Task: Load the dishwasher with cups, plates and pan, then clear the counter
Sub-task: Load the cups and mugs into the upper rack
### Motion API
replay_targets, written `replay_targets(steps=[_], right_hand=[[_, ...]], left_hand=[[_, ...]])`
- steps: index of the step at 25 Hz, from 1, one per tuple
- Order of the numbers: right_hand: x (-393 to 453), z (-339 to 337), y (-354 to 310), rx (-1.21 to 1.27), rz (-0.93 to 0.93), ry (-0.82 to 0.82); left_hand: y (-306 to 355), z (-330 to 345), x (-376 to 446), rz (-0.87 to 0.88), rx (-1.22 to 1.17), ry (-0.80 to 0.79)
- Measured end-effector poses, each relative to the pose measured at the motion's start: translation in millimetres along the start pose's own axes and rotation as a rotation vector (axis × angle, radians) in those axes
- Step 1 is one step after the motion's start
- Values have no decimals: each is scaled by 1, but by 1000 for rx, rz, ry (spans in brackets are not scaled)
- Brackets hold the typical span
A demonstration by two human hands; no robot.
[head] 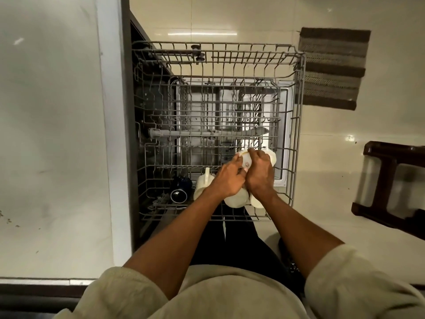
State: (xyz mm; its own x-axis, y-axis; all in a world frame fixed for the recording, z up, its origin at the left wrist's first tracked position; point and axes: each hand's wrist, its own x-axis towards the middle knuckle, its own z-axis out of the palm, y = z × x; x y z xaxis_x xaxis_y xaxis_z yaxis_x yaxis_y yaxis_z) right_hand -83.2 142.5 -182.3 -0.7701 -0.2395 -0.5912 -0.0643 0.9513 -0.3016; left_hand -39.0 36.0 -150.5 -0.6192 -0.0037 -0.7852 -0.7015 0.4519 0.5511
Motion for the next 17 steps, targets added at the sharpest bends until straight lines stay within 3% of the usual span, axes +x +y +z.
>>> replay_targets(steps=[10,17], right_hand=[[14,7,2,-152,-26,-1],[14,7,8,-182,-32,-3]], left_hand=[[-11,8,20,-53,-50,-68],[-11,11,25,-42,-68,-24]])
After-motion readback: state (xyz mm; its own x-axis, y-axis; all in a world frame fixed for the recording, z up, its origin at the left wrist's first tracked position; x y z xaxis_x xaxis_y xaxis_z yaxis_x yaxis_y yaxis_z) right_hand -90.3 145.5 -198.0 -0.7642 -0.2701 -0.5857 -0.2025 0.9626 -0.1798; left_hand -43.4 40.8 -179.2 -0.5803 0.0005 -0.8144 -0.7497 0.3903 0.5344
